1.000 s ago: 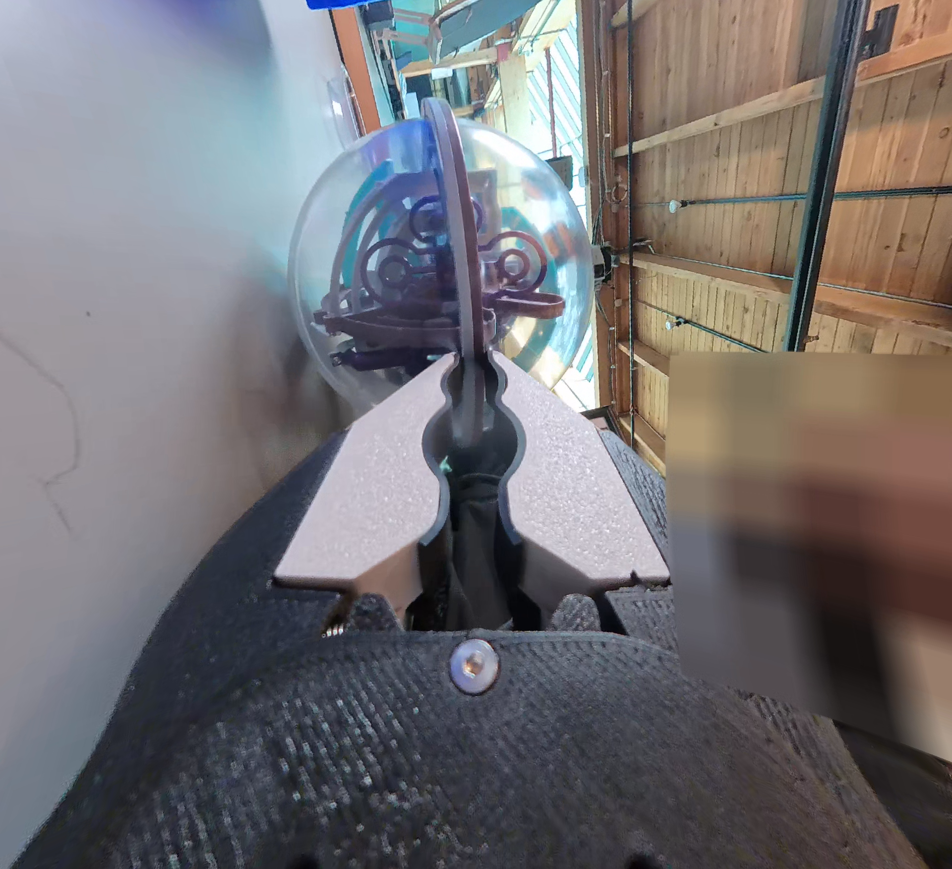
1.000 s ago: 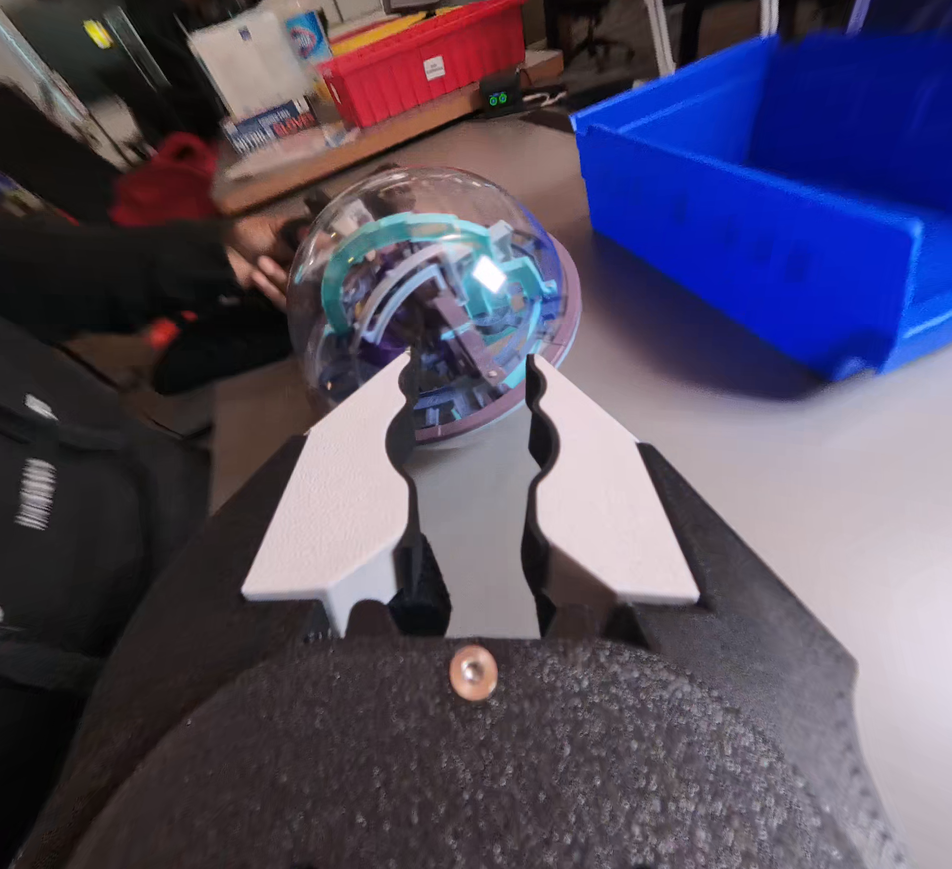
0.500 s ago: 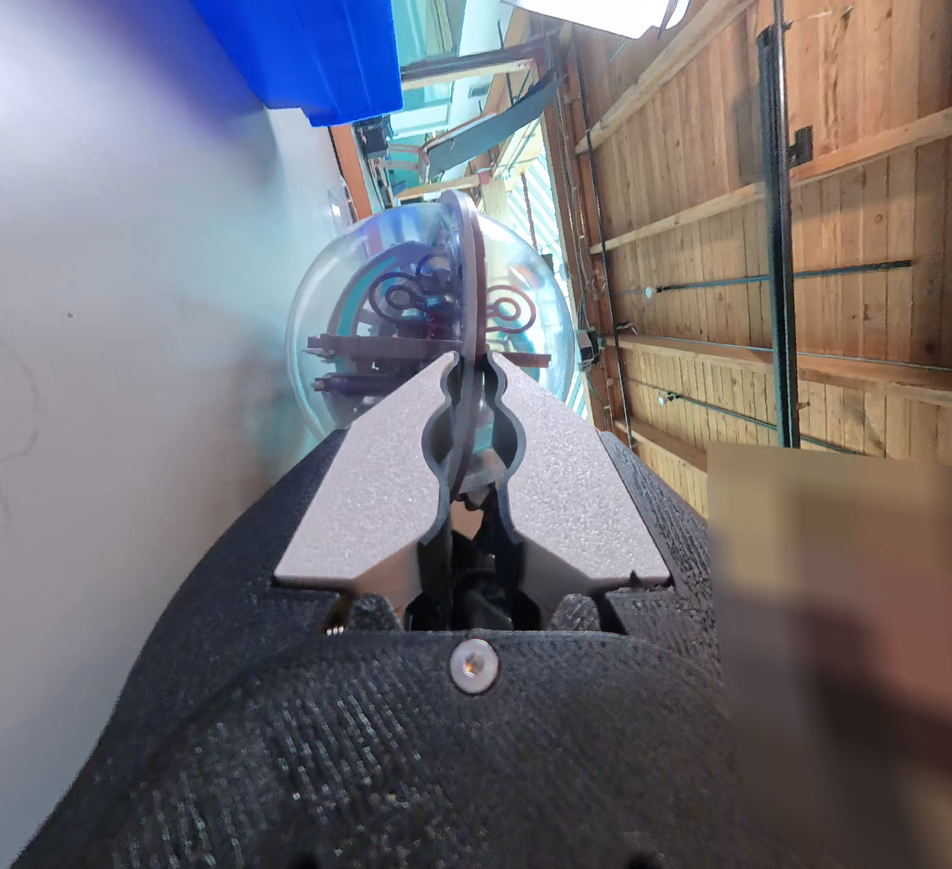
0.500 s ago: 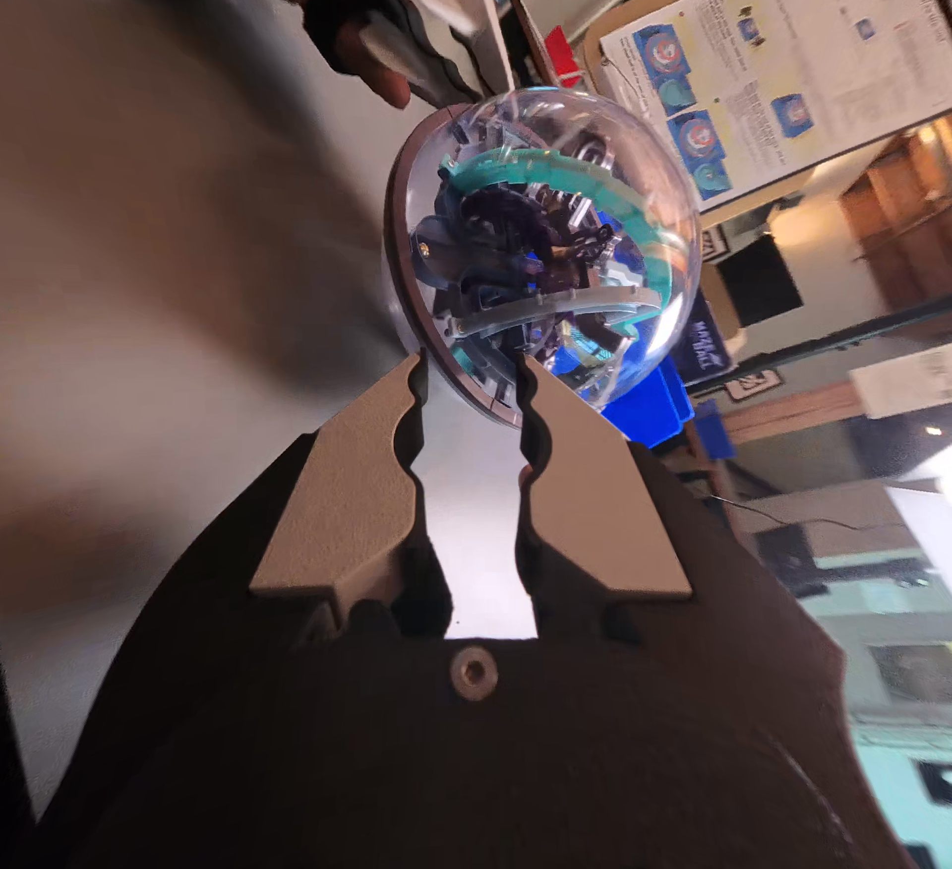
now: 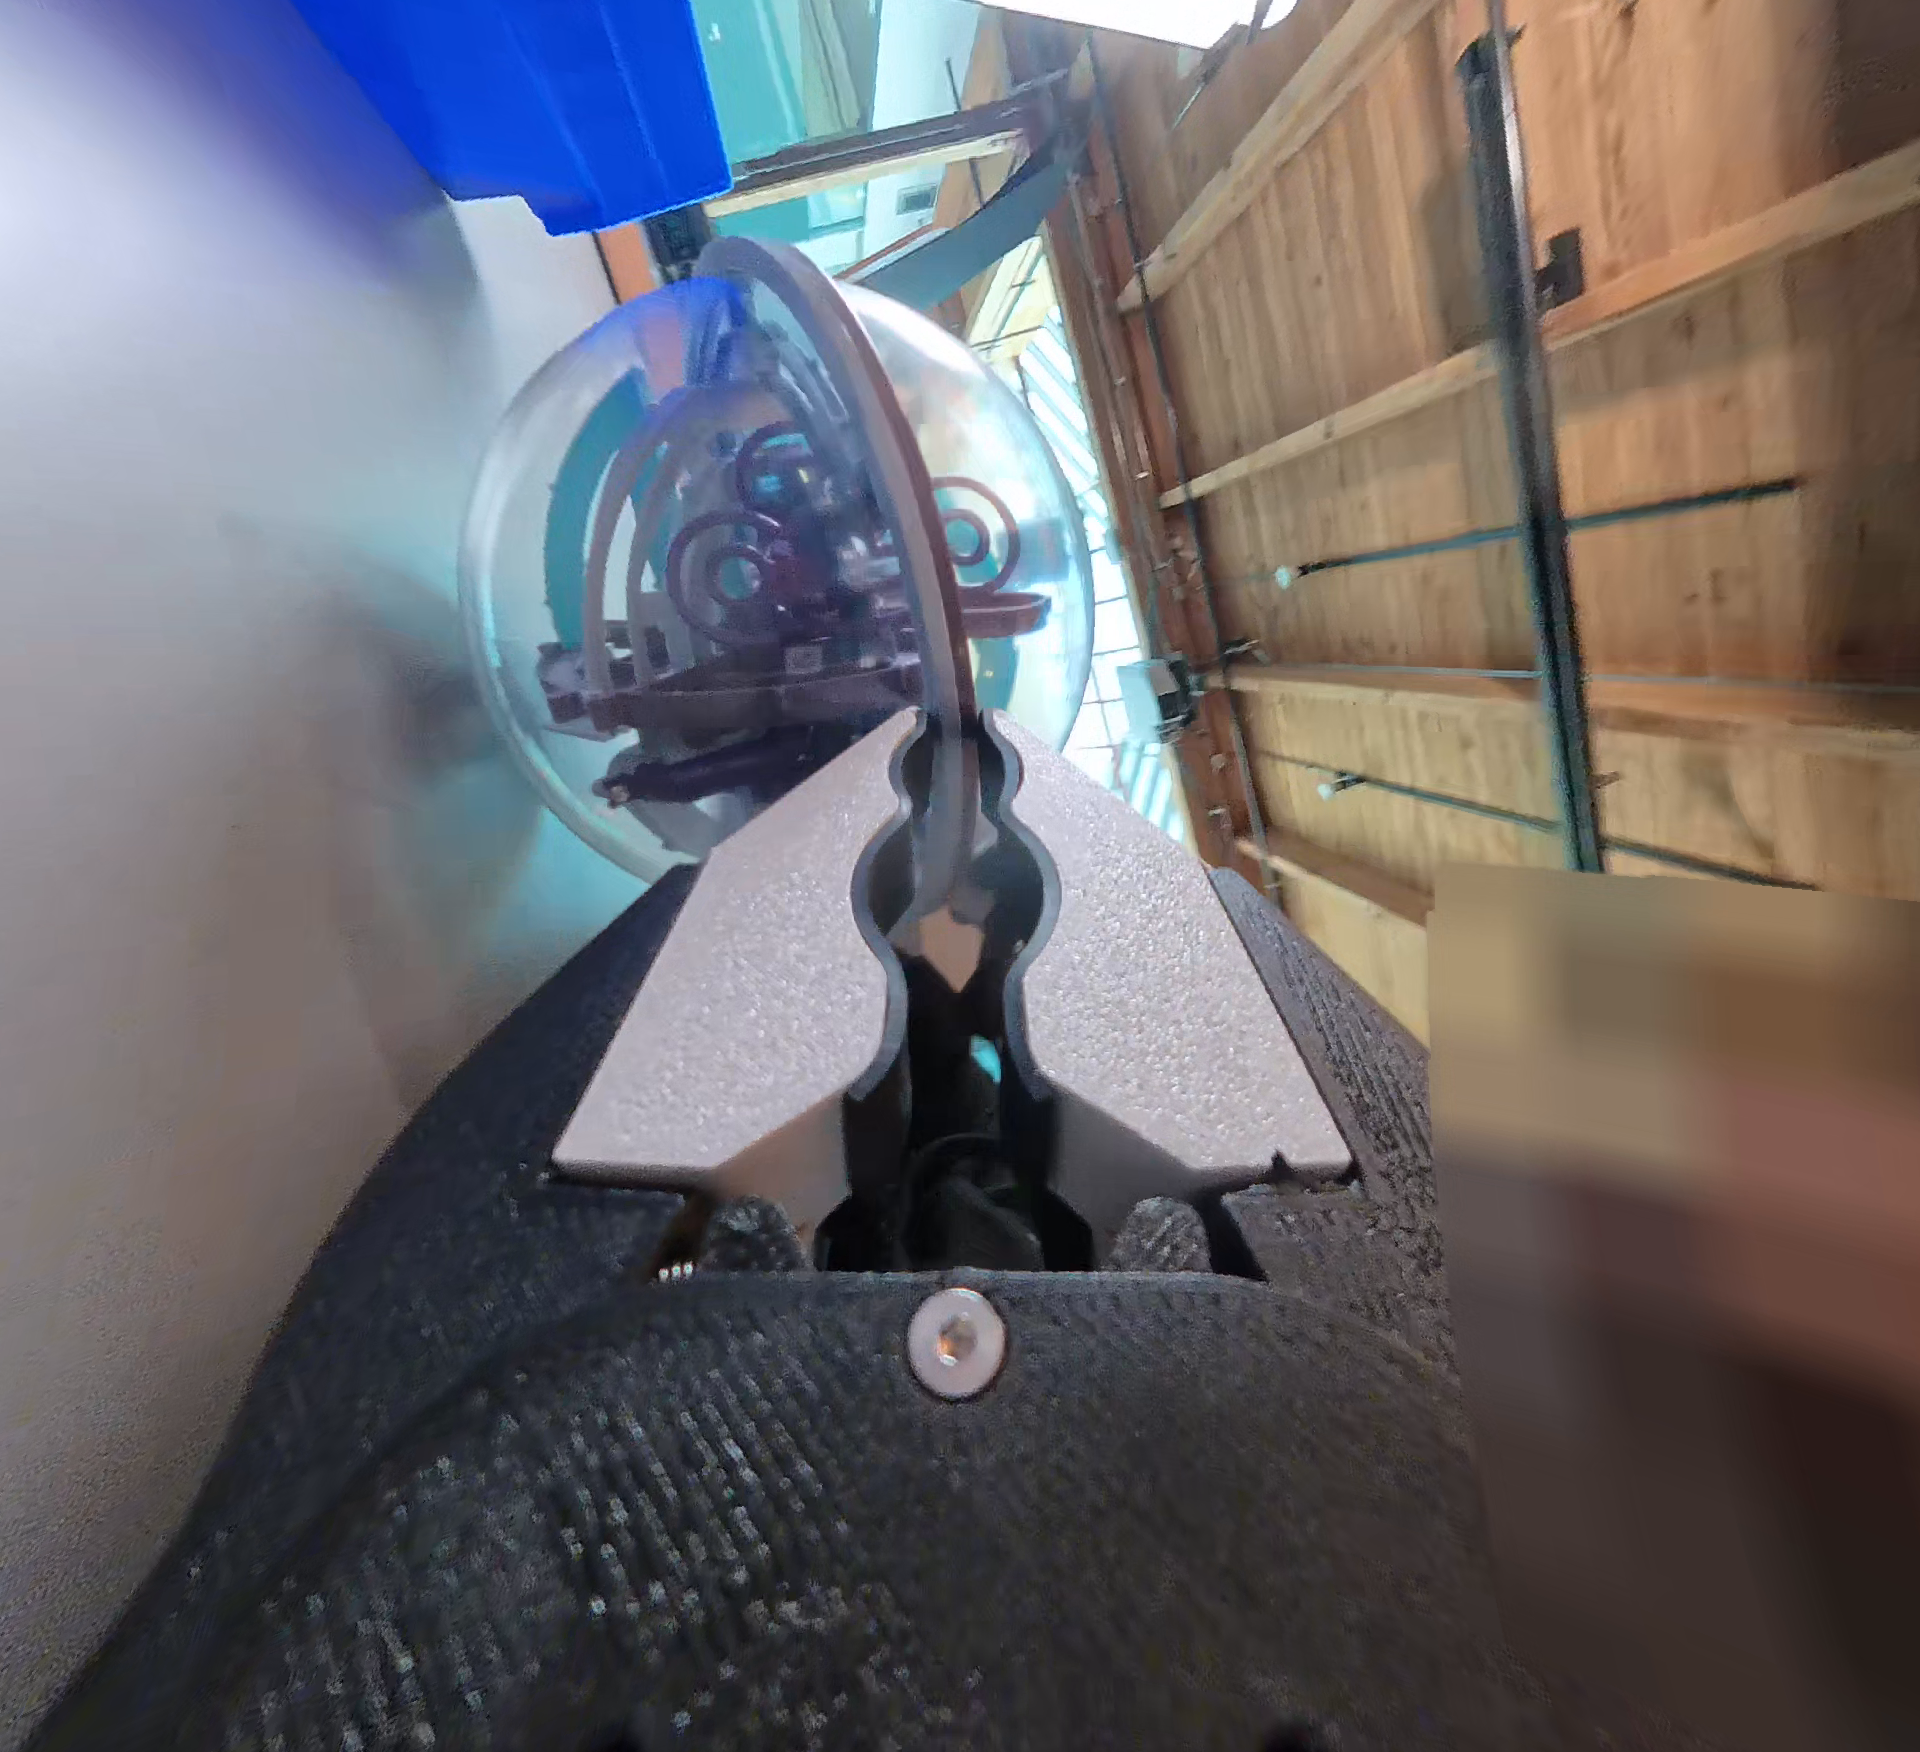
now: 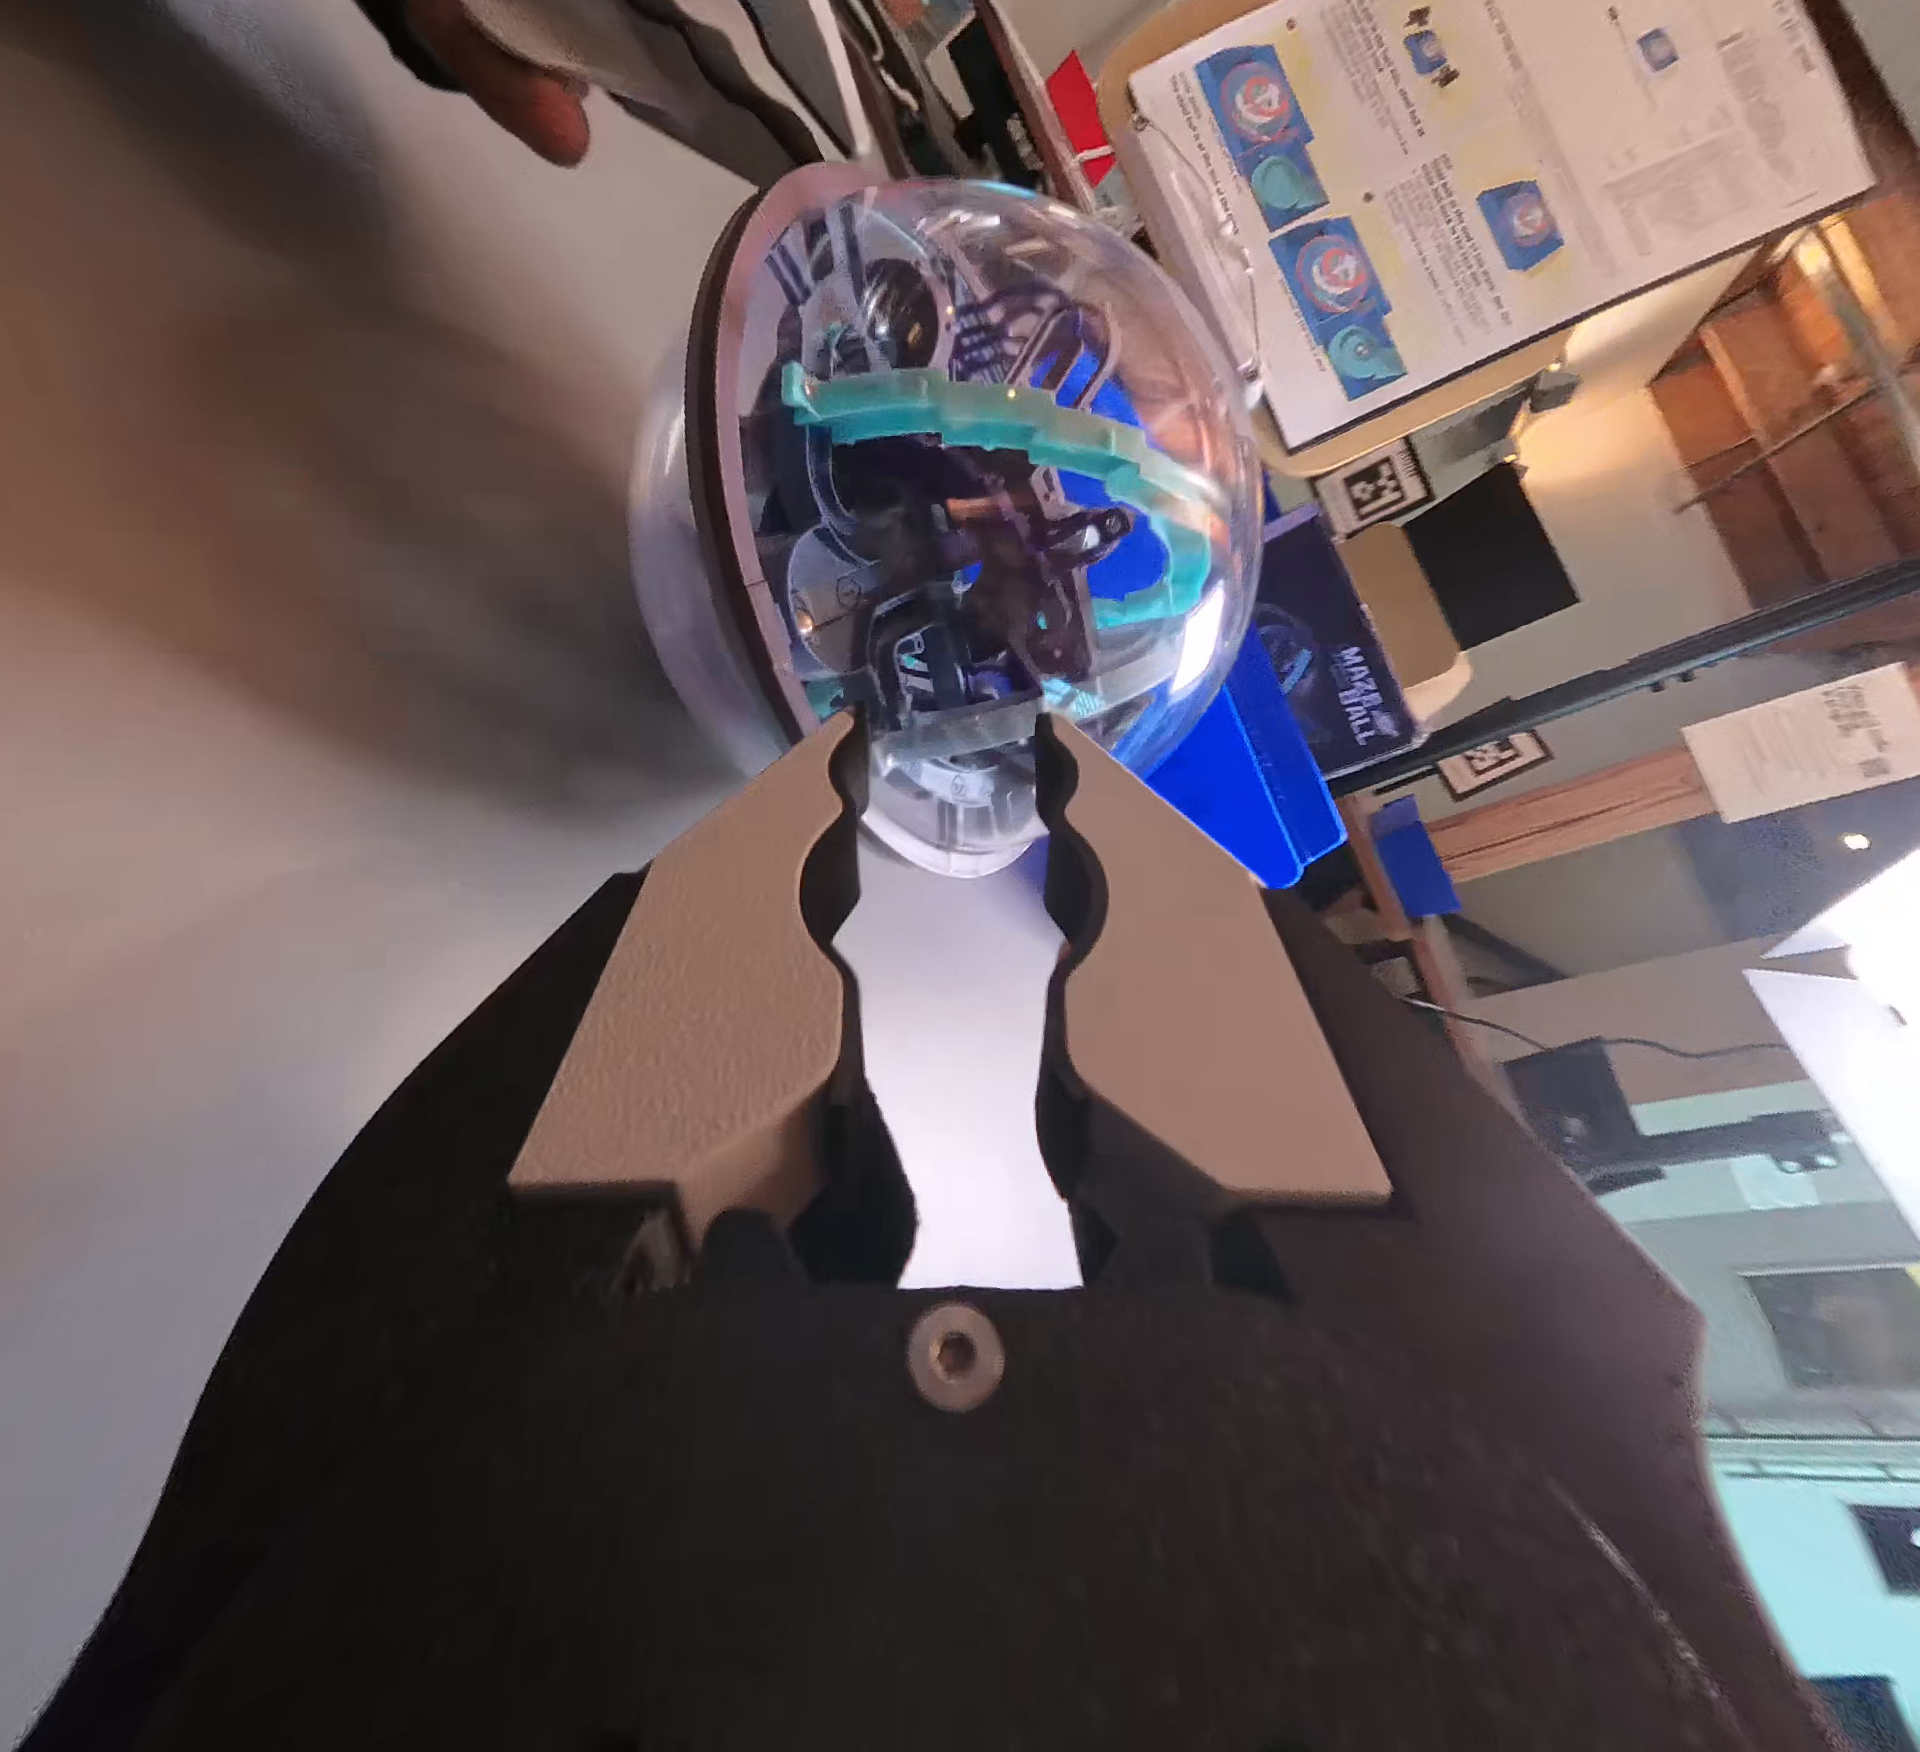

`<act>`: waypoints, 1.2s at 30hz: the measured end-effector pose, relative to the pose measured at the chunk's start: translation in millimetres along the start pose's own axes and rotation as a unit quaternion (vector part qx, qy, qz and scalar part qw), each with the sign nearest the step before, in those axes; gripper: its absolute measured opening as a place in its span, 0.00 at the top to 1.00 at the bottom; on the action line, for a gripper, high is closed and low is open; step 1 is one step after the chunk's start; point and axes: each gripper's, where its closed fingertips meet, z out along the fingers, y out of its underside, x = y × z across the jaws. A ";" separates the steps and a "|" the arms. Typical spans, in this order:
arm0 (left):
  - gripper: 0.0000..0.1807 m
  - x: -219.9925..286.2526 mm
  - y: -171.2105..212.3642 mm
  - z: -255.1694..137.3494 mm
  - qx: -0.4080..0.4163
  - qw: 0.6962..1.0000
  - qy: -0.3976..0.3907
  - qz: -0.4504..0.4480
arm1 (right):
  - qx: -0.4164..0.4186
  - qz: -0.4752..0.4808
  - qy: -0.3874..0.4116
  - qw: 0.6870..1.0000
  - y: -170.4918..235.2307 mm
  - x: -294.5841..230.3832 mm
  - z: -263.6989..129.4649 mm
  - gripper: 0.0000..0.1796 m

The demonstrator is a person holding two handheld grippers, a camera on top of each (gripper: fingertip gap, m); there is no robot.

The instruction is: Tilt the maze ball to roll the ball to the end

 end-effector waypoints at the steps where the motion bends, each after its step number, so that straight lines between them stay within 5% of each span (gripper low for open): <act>1: 0.96 -0.1 -0.3 -2.2 -0.002 1.000 -0.013 0.023 | -0.001 0.008 -0.008 1.000 2.1 0.9 2.1 0.83; 5: 0.74 -2.8 7.6 -15.8 -0.083 0.974 -0.111 0.180 | 0.010 0.029 -0.017 0.999 6.0 8.0 6.7 0.83; 10: 0.35 33.5 -43.9 -11.9 -0.111 0.809 -0.198 0.542 | 0.026 0.033 -0.042 0.998 6.1 10.6 12.7 0.82; 13: 0.20 30.2 -40.8 20.7 -0.196 0.781 -0.162 0.571 | 0.028 0.023 -0.046 0.998 6.9 14.8 16.3 0.82; 20: 0.24 -11.2 -19.9 50.3 -0.338 0.737 -0.130 0.570 | 0.011 0.035 -0.047 0.998 20.6 27.7 8.3 0.82; 31: 0.29 -14.1 -17.2 51.3 -0.288 0.765 -0.156 0.555 | 0.018 -0.043 -0.043 0.998 10.5 -10.7 3.9 0.82; 36: 0.29 -14.7 -11.2 52.8 -0.278 0.781 -0.164 0.535 | 0.005 -0.067 -0.007 0.998 12.2 2.5 12.1 0.91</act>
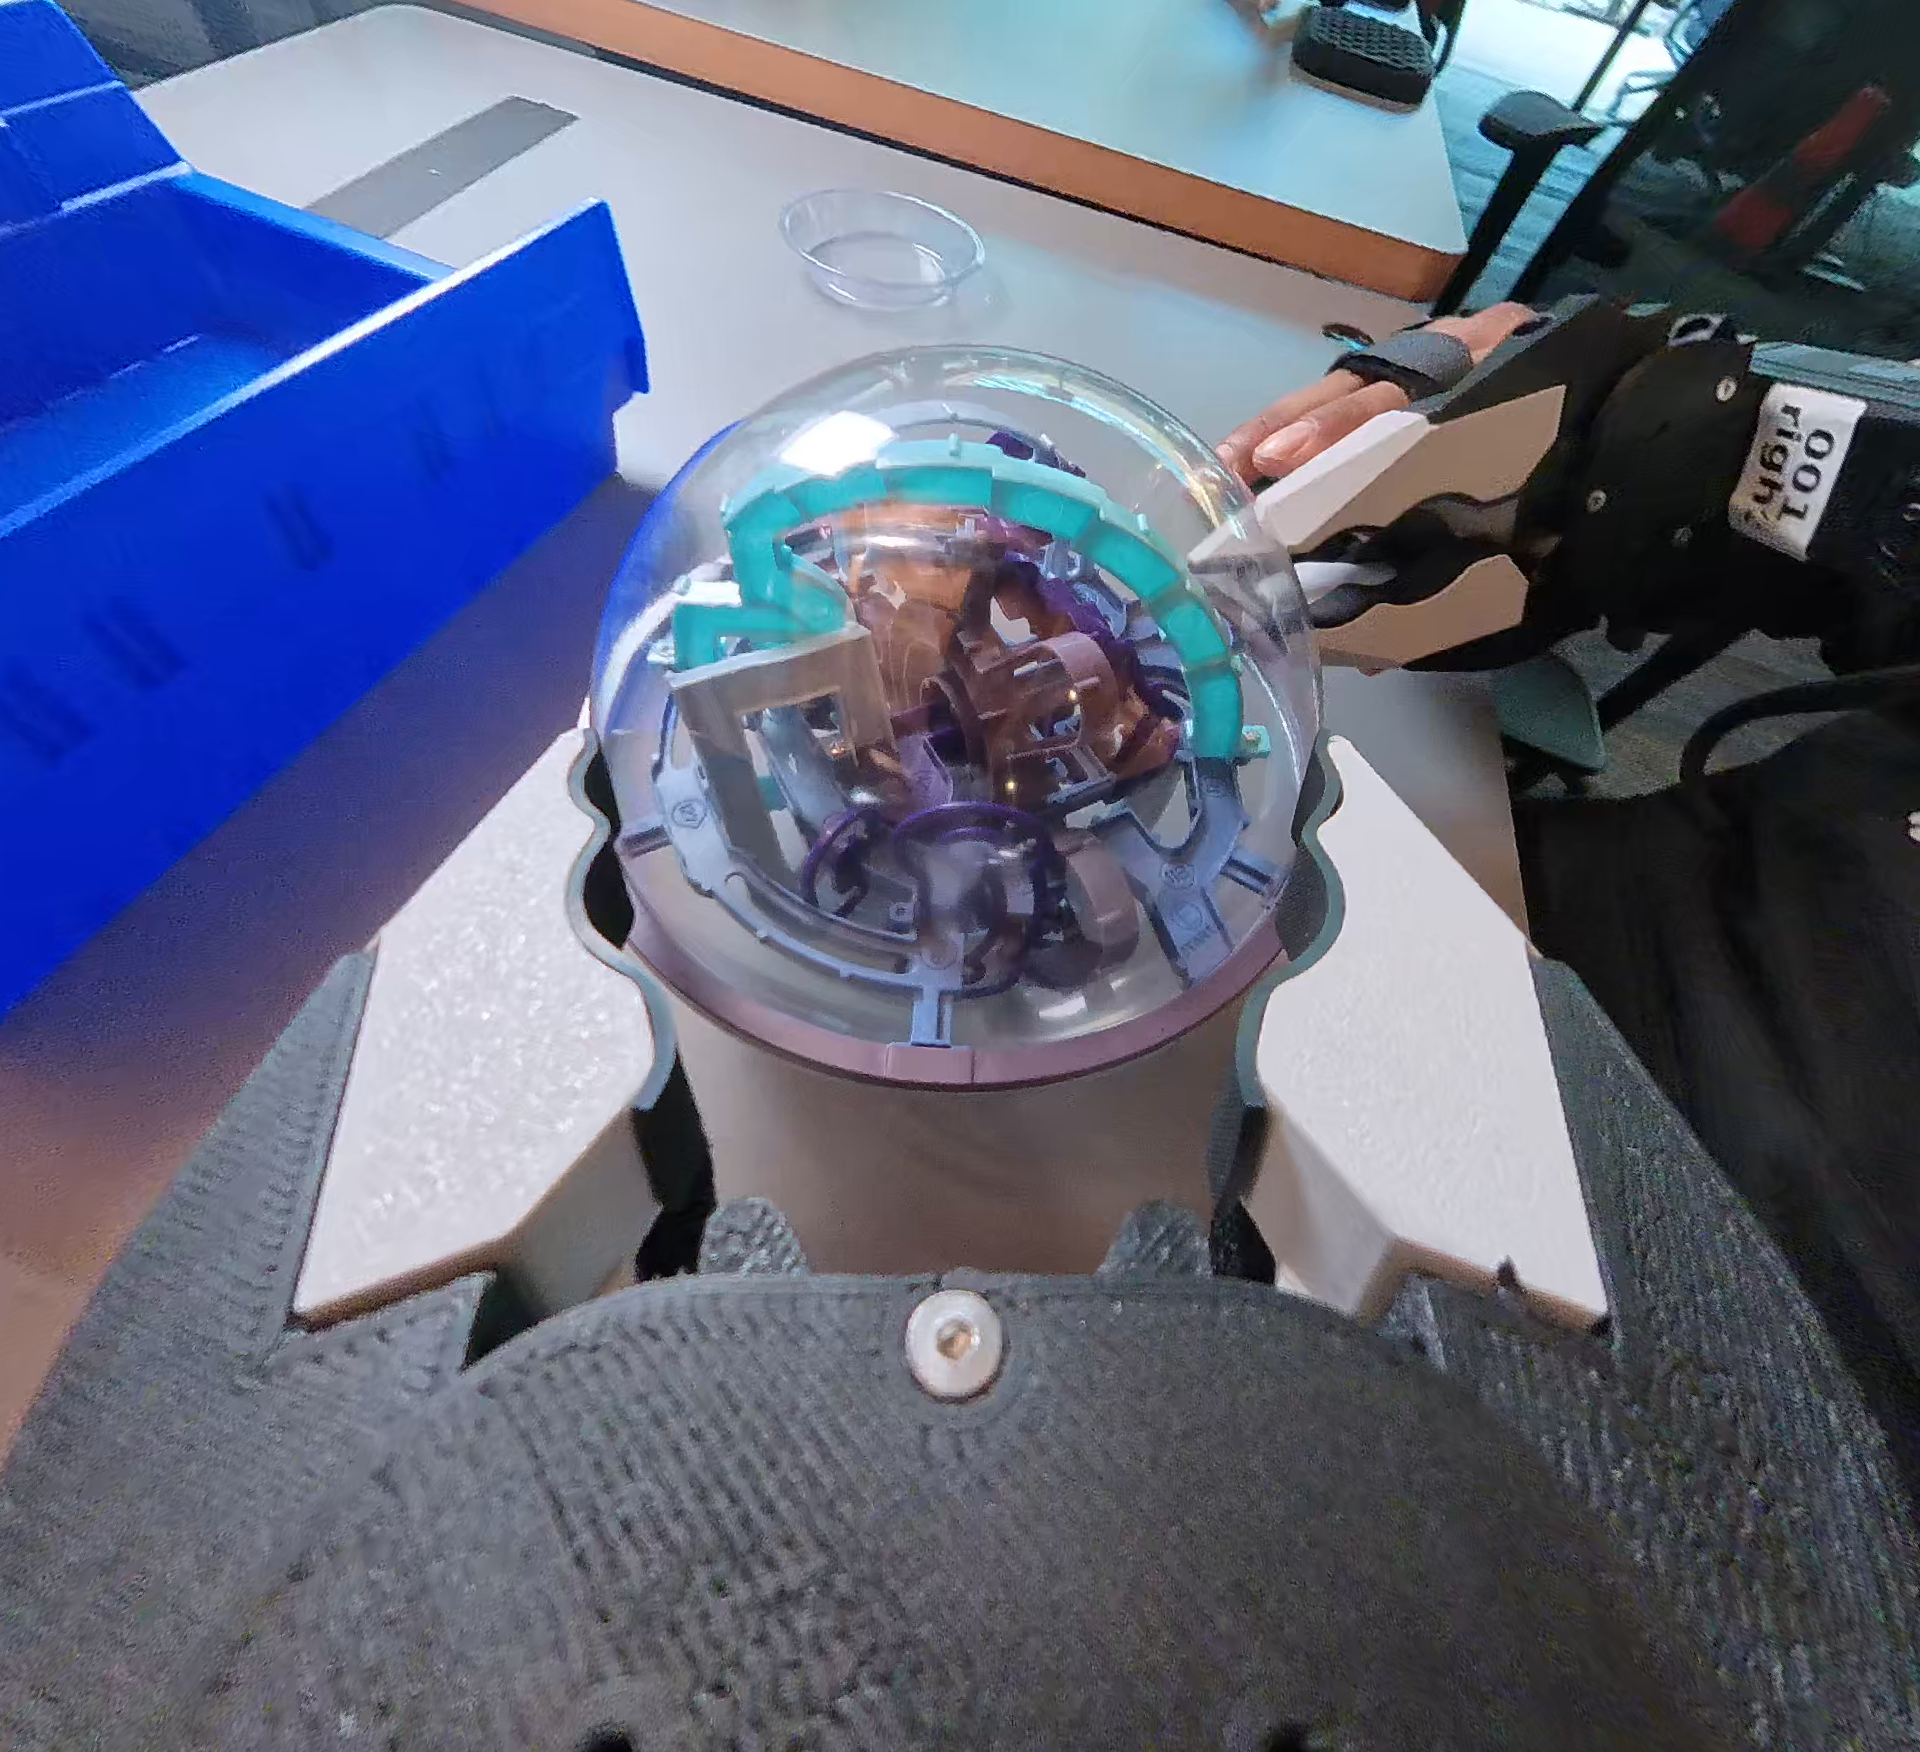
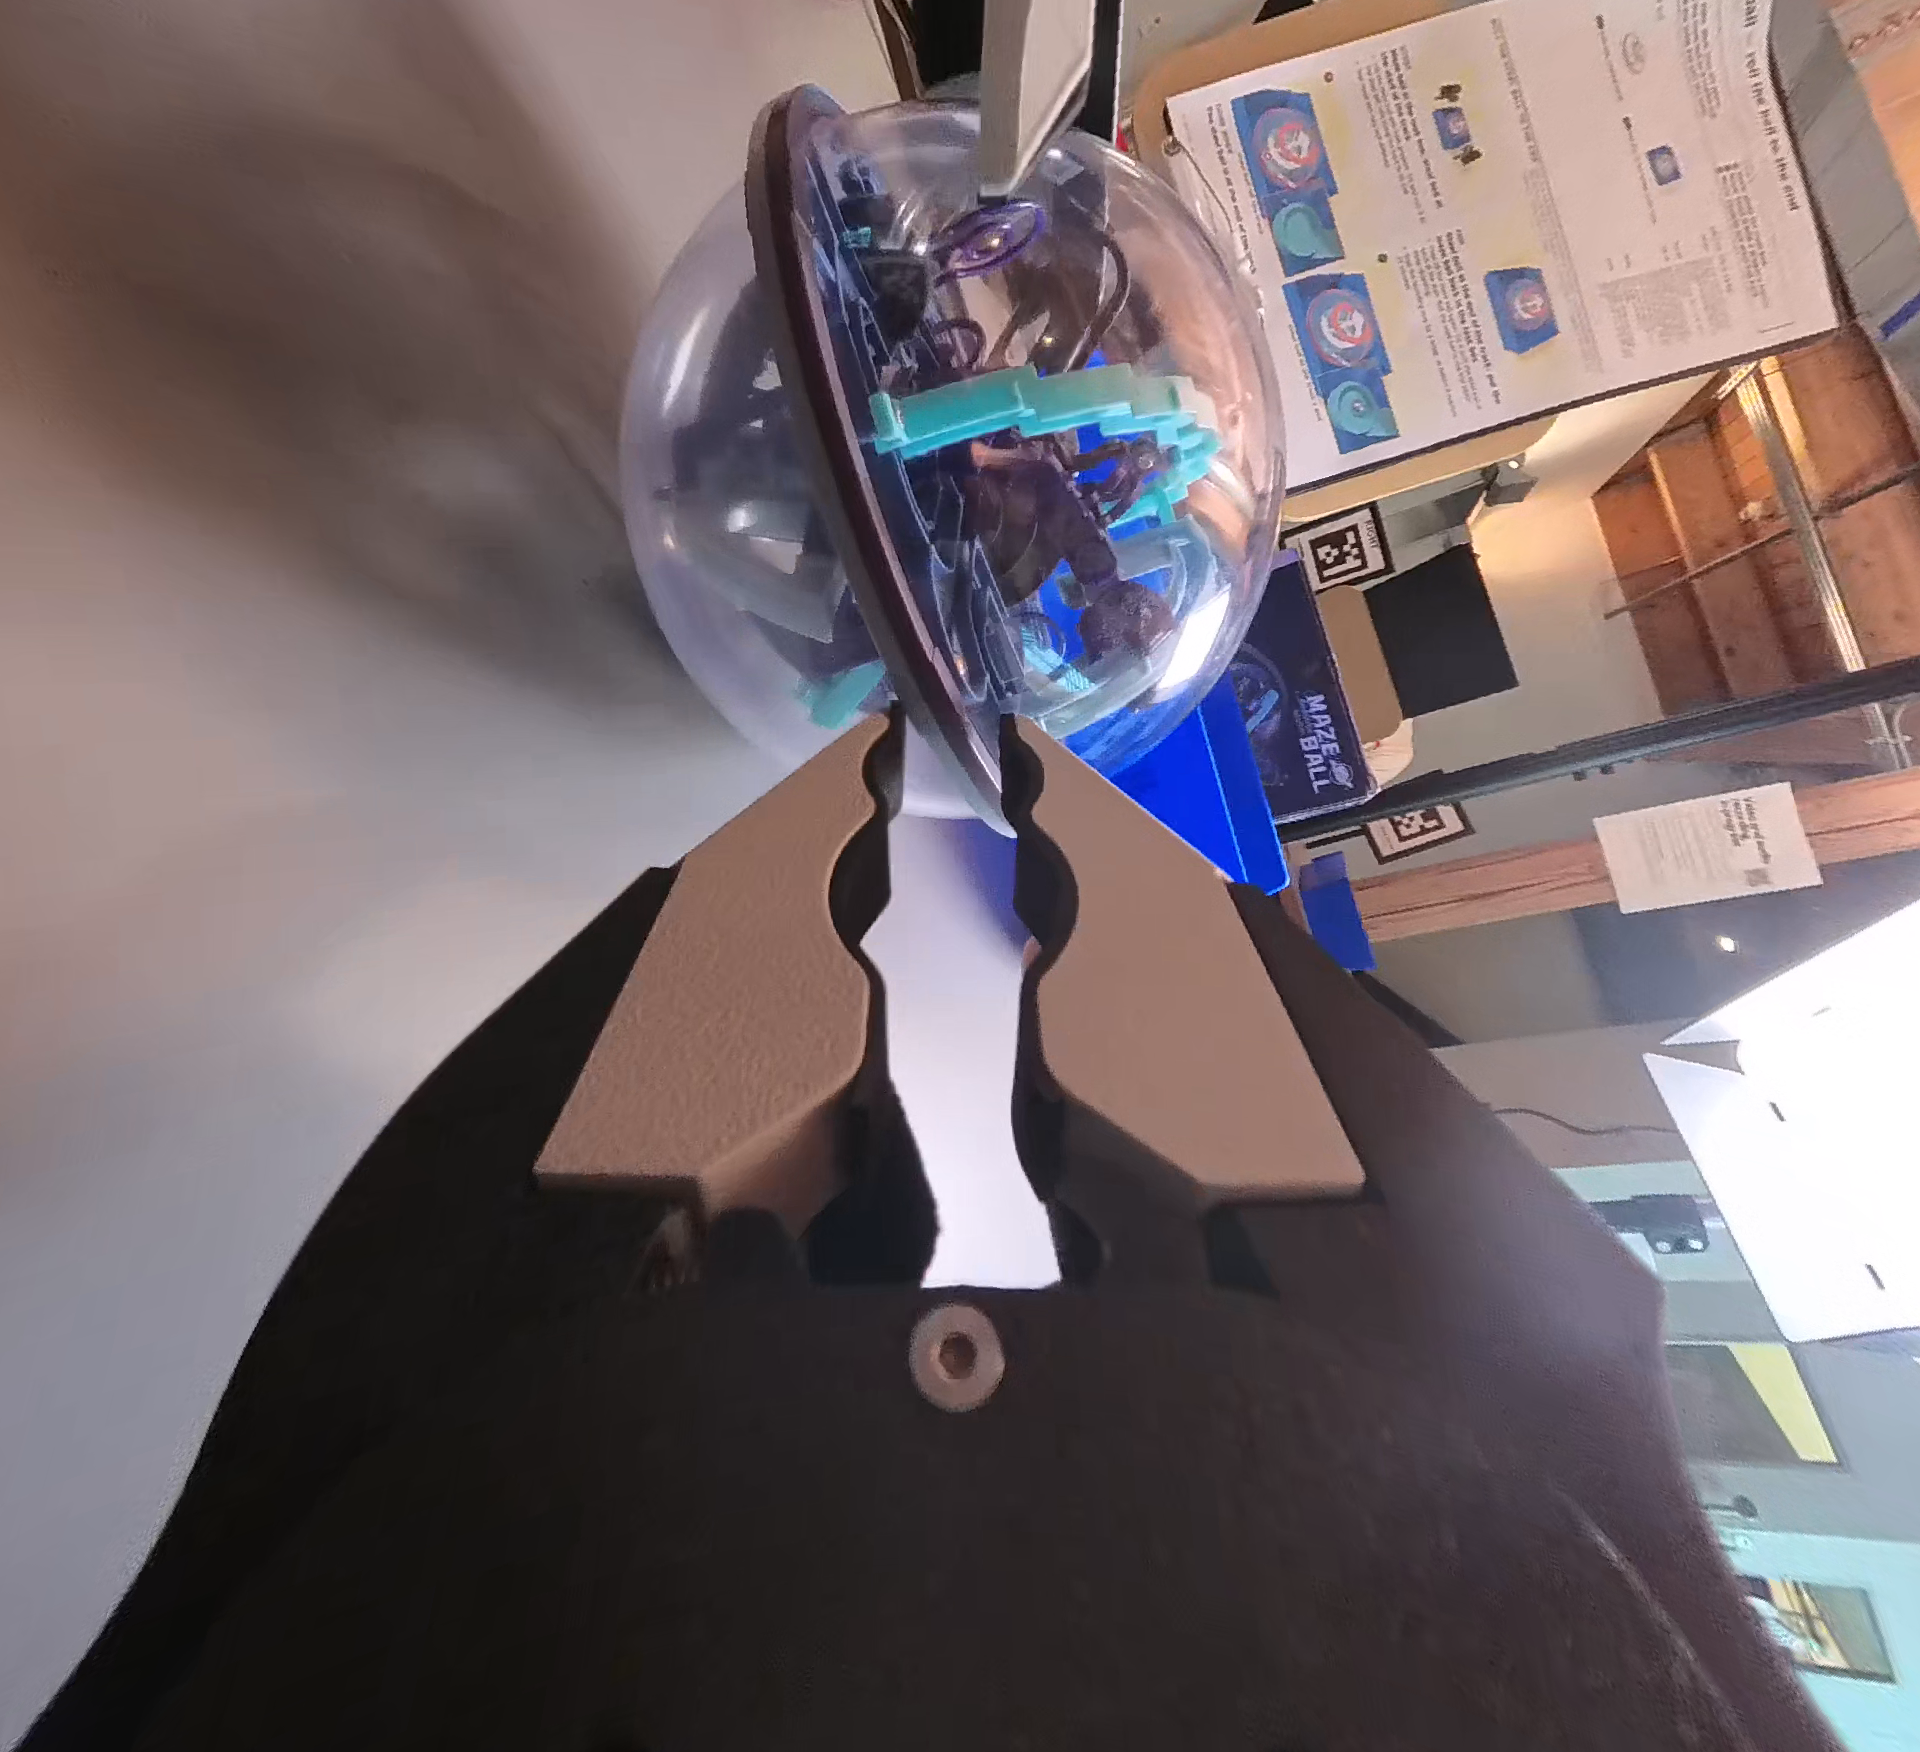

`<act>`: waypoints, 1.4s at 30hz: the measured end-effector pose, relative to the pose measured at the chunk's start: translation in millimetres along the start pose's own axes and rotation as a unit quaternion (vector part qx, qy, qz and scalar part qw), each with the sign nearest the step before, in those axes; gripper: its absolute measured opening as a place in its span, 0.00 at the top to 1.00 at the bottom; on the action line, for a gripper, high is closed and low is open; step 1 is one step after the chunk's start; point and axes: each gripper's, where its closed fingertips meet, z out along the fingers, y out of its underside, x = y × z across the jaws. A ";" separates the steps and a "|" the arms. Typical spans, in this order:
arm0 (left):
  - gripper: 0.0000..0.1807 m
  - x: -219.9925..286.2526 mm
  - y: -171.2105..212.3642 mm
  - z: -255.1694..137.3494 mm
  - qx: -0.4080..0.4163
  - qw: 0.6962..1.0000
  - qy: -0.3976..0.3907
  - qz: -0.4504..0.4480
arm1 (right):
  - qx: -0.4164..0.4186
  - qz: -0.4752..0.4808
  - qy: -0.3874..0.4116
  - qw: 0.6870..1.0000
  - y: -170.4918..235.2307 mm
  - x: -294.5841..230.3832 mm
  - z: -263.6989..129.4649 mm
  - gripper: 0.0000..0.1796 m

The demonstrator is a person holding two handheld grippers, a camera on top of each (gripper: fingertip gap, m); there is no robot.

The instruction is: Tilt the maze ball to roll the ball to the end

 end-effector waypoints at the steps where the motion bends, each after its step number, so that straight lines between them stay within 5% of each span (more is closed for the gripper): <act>1: 0.29 -0.3 -0.4 0.3 0.002 1.000 -0.005 -0.004 | -0.001 0.000 -0.001 1.000 1.0 0.5 0.2 0.92; 12: 0.35 10.8 -13.5 -15.7 0.044 0.999 0.004 0.022 | 0.032 -0.061 0.001 0.998 7.5 0.4 -1.0 0.96; 23: 0.26 2.7 6.9 3.5 -0.041 0.997 0.053 0.040 | 0.083 -0.125 -0.006 0.989 1.9 4.0 -4.5 0.97; 33: 0.26 9.5 3.6 -6.1 -0.017 0.995 0.085 0.045 | 0.110 -0.180 -0.038 0.977 12.5 2.1 -17.1 0.96; 39: 0.23 22.2 3.8 11.6 -0.005 0.986 0.166 0.035 | 0.117 -0.212 -0.065 0.968 16.3 7.2 -20.1 0.96; 42: 0.21 25.0 11.0 23.3 -0.009 0.988 0.144 0.061 | 0.108 -0.215 -0.064 0.968 21.6 13.1 -20.4 0.96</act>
